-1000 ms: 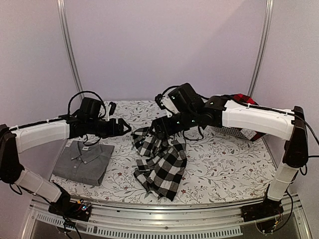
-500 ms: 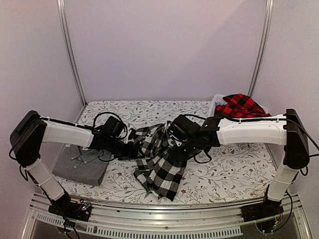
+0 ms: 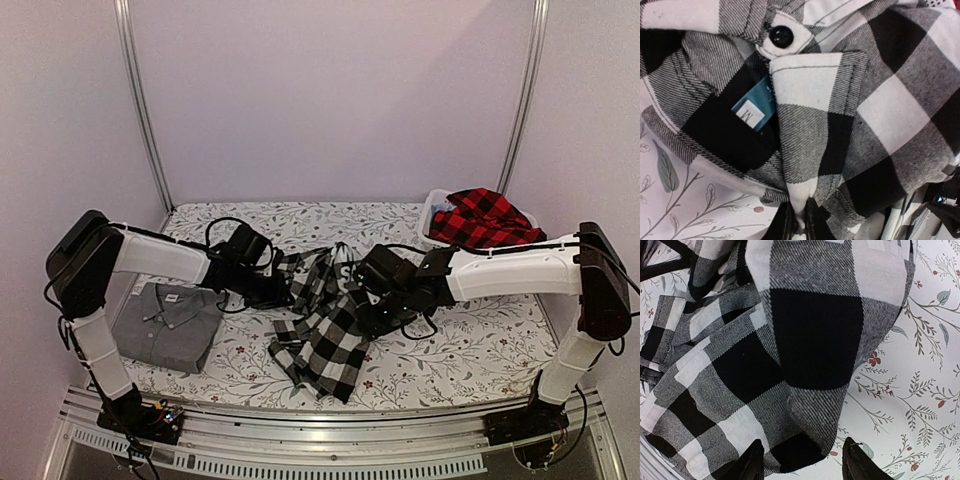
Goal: Fold and stack the long sleeve shirts
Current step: Flatten out the crumpled shirt at the center of the board.
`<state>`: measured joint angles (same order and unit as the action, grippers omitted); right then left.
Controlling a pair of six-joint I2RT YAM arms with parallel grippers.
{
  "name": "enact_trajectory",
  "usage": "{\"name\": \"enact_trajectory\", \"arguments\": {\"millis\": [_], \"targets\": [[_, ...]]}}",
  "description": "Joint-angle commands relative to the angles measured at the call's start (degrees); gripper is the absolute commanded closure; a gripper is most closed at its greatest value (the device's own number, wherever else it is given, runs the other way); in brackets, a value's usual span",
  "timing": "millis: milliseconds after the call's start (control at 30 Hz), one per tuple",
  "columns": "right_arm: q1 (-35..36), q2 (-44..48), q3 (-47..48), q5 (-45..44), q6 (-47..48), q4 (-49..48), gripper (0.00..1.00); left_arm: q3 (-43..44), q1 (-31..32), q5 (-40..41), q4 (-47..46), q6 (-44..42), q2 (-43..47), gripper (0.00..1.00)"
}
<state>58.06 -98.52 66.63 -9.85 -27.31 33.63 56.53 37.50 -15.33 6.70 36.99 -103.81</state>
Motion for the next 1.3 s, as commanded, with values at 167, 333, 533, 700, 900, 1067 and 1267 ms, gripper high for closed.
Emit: {"name": "enact_trajectory", "arguments": {"millis": [167, 333, 533, 700, 900, 1067, 1267], "targets": [[-4.1, -1.0, -1.1, 3.1, 0.4, -7.2, 0.81, 6.7, 0.3, 7.9, 0.0, -2.5, 5.7, 1.00], [-6.3, -1.6, -1.1, 3.3, 1.6, -7.8, 1.00, 11.7, 0.2, 11.4, 0.0, -6.3, 11.6, 1.00], [-10.8, -1.4, -1.4, 2.2, 3.1, -8.1, 1.00, 22.5, 0.2, 11.6, -1.1, -10.8, 12.2, 1.00], [-17.7, -1.4, -1.8, 0.8, 4.7, -8.7, 1.00, 37.3, -1.1, 13.0, 0.5, -13.2, 2.7, 1.00], [-20.6, -4.1, 4.5, 1.3, 7.3, -7.1, 0.86, 68.9, -4.5, 4.4, 14.4, -13.3, -24.6, 0.85], [-19.7, -3.8, 8.5, 0.4, 7.6, -4.7, 0.44, 84.0, -5.5, 2.4, 22.7, -12.8, -33.7, 0.30], [-15.5, -3.9, 11.5, -1.8, 9.0, -3.6, 0.26, 59.1, -8.9, 1.1, 11.8, -8.5, -18.6, 0.21]]}}
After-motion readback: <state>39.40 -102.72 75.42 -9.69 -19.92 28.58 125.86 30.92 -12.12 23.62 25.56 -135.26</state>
